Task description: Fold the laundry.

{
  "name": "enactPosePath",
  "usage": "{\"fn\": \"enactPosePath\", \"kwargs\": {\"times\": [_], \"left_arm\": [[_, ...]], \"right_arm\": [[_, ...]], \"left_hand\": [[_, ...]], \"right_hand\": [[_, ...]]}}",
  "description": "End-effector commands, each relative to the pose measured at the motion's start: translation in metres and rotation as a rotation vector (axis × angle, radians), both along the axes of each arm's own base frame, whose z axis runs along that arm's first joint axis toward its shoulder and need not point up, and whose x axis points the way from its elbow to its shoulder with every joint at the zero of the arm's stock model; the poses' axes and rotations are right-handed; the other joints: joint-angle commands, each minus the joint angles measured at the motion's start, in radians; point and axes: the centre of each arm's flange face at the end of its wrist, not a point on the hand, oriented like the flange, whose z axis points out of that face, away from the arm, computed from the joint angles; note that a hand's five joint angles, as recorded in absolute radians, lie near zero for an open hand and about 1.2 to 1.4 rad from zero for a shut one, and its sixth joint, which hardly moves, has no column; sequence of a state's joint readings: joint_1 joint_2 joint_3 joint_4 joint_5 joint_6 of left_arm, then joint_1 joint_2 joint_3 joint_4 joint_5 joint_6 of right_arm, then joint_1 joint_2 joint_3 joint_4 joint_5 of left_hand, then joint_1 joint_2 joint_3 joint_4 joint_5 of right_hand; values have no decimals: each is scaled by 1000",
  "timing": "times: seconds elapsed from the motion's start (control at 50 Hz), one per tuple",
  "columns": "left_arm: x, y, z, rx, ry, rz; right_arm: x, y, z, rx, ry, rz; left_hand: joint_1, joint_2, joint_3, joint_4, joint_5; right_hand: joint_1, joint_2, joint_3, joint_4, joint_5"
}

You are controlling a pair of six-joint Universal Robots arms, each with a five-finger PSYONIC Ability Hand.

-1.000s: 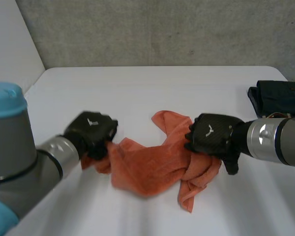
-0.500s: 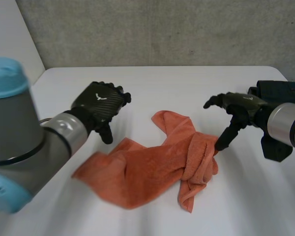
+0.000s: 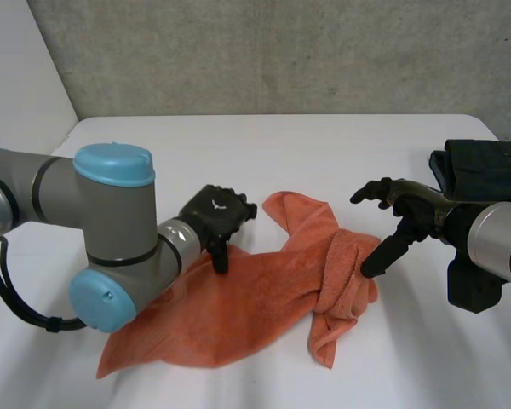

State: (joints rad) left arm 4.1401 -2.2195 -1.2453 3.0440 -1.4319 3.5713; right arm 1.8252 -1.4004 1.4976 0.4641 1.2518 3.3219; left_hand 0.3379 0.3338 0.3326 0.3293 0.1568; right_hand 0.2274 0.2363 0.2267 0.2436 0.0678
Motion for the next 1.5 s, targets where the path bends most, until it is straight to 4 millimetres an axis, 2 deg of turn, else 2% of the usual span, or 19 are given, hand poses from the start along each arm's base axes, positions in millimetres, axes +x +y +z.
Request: {"fn": "enactPosePath", "kwargs": {"times": [0.02,0.14,0.26,0.4,0.48,0.5,0.56,0.64,0.72,0.76,0.9,0.98,1.04,1.1,1.26,1.28,1.38,1.44,1.5], "left_arm": [[9,9,-7,87,-60,23],[19,13,-11,140,-102,97],[22,11,-12,138,-113,118],[21,11,-22,156,-127,111],[18,6,-22,138,-116,110],[18,4,-21,126,-109,111],[11,-8,-10,38,-57,111],[6,-33,11,-132,22,145],[5,-62,59,-394,106,199],[6,-72,100,-567,177,233],[13,-61,215,-986,472,293],[17,-47,237,-1064,549,303],[20,-43,233,-1046,543,303],[24,-41,215,-993,516,301],[32,-23,114,-712,306,280],[34,-20,103,-677,281,275],[52,14,38,-438,99,254],[60,29,22,-348,26,250],[66,47,8,-240,-60,245]], "right_arm": [[3,6,-17,-5,68,-12],[6,4,-48,-86,216,-10],[12,11,-61,-109,287,26],[17,5,-74,-90,285,40],[24,2,-69,-123,271,52],[28,-1,-67,-145,265,59],[33,-12,-64,-193,255,59],[44,-36,-44,-319,229,65],[56,-62,-7,-513,266,87],[63,-75,27,-666,282,81],[77,-103,136,-1200,185,-51],[80,-100,171,-1385,119,-78],[83,-93,177,-1412,105,-20],[90,-84,166,-1388,100,96],[98,-75,82,-1028,180,332],[99,-74,56,-922,205,374],[93,-58,-13,-632,322,501],[88,-46,-44,-526,402,578],[87,-42,-56,-508,430,606]], "left_hand": [[163,167,168,172,170],[187,191,192,195,193],[260,264,265,269,267],[612,616,617,621,619],[1026,1030,1031,1034,1032],[1058,1062,1063,1067,1065],[1058,1062,1064,1067,1065],[1058,1062,1064,1067,1065],[1058,1062,1064,1067,1065],[1058,1062,1064,1067,1065],[1058,1062,1064,1067,1065],[1058,1062,1064,1067,1065],[1058,1062,1064,1067,1065],[1058,1062,1064,1067,1065],[1058,1062,1064,1067,1065],[1058,1062,1064,1067,1065],[1058,1062,1064,1067,1065],[1058,1062,1064,1067,1065],[1058,1062,1064,1067,1065]], "right_hand": [[-2,-10,-1,-18,-16],[168,159,169,152,153],[324,315,325,308,309],[489,480,489,472,474],[822,813,823,806,807],[1094,1085,1095,1078,1079],[1169,1160,1170,1153,1154],[1169,1160,1170,1153,1154],[1169,1160,1170,1153,1154],[1169,1160,1170,1153,1154],[1169,1160,1170,1153,1154],[1169,1160,1170,1153,1154],[1169,1160,1170,1153,1154],[1169,1160,1170,1153,1154],[1169,1160,1170,1153,1154],[1169,1160,1170,1153,1154],[1169,1160,1170,1153,1154],[1169,1160,1170,1153,1154],[1169,1160,1170,1153,1154]]}}
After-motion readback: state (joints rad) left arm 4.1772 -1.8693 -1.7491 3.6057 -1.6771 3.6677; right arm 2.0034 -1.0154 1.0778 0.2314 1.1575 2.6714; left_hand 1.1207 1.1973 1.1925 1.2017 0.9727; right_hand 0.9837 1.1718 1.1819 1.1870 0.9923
